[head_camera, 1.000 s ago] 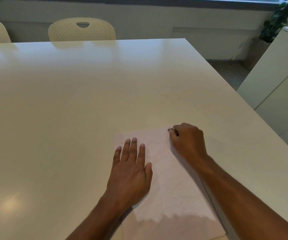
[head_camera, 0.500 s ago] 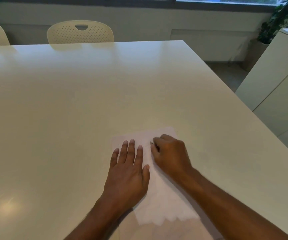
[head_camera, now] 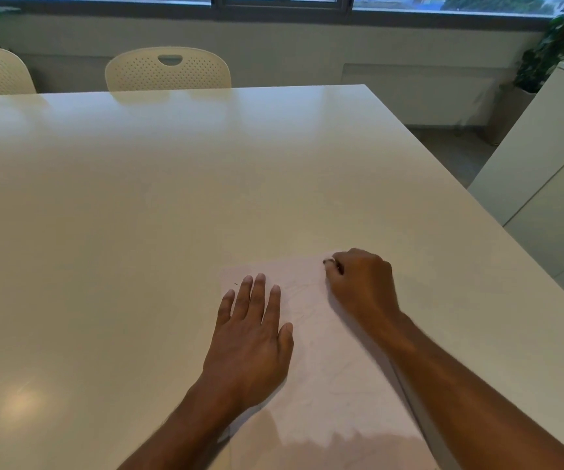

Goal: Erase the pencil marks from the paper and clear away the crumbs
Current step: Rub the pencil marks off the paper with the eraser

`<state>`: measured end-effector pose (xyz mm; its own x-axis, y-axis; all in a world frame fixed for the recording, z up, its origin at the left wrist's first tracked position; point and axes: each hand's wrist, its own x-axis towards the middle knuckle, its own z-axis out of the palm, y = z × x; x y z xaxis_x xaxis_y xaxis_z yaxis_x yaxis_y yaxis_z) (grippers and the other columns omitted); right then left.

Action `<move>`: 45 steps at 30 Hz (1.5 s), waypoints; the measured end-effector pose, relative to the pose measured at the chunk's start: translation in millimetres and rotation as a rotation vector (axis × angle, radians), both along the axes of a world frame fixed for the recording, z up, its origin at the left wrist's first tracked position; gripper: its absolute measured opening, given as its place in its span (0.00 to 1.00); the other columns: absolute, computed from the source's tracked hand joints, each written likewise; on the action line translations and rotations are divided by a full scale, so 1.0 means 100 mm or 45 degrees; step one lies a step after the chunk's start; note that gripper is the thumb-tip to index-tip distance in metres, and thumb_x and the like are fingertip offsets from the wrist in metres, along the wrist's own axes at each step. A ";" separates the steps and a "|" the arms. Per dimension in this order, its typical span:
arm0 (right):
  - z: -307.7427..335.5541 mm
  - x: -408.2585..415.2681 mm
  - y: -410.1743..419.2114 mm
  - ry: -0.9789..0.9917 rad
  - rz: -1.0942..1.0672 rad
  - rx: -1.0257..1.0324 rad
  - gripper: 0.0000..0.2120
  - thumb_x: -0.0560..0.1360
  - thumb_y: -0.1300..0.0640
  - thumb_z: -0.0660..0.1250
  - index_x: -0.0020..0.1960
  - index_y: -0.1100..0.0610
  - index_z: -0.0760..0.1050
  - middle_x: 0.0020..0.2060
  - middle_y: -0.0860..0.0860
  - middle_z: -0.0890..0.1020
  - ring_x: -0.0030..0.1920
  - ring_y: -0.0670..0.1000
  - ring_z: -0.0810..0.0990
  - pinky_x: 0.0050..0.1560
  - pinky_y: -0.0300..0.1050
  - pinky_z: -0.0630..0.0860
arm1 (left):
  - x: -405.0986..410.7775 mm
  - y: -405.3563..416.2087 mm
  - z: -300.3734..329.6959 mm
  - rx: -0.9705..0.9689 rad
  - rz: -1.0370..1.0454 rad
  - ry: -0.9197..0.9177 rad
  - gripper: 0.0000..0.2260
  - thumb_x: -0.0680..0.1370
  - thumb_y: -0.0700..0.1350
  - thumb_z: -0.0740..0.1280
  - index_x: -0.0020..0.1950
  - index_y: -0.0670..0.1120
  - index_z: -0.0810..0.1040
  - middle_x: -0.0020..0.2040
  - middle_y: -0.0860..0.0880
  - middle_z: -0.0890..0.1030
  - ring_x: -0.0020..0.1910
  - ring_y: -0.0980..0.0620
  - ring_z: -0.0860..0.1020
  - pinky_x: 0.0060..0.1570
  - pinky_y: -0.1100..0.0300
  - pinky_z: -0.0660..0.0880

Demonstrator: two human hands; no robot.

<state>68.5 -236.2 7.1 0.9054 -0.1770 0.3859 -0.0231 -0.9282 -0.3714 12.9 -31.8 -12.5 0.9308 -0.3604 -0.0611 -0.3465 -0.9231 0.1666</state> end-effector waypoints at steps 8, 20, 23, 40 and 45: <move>0.00 -0.07 0.04 -0.015 0.055 -0.016 0.09 0.73 0.56 0.68 0.34 0.56 0.78 0.30 0.50 0.77 0.31 0.55 0.77 0.32 0.44 0.69 | 0.00 -0.02 0.02 0.016 -0.001 0.000 0.28 0.83 0.58 0.38 0.79 0.48 0.35 0.80 0.46 0.32 0.77 0.47 0.29 0.75 0.47 0.33; 0.01 -0.21 0.24 -0.014 0.100 -0.034 0.11 0.73 0.56 0.68 0.32 0.55 0.75 0.29 0.50 0.76 0.29 0.54 0.75 0.30 0.43 0.68 | -0.01 -0.01 0.01 0.006 -0.016 -0.011 0.29 0.83 0.57 0.39 0.81 0.46 0.40 0.81 0.44 0.36 0.79 0.47 0.32 0.77 0.46 0.35; -0.05 -0.35 0.36 0.045 0.273 -0.032 0.11 0.75 0.54 0.66 0.34 0.55 0.77 0.31 0.49 0.77 0.30 0.52 0.75 0.31 0.44 0.72 | 0.00 -0.01 0.02 0.012 -0.008 -0.009 0.29 0.83 0.57 0.39 0.81 0.44 0.39 0.81 0.44 0.36 0.78 0.47 0.32 0.77 0.47 0.34; -0.03 -0.12 0.23 -0.044 0.124 -0.001 0.10 0.73 0.55 0.66 0.34 0.56 0.77 0.30 0.50 0.76 0.30 0.54 0.76 0.31 0.44 0.70 | 0.01 -0.03 0.03 0.076 0.019 0.042 0.30 0.83 0.58 0.40 0.81 0.43 0.37 0.80 0.45 0.34 0.78 0.48 0.31 0.77 0.48 0.34; -0.06 -0.21 0.43 0.069 0.372 -0.033 0.11 0.76 0.52 0.63 0.39 0.55 0.80 0.33 0.49 0.78 0.33 0.51 0.76 0.33 0.43 0.72 | 0.00 -0.02 0.03 0.083 0.006 0.039 0.30 0.83 0.58 0.38 0.80 0.44 0.36 0.80 0.45 0.33 0.78 0.48 0.30 0.77 0.48 0.34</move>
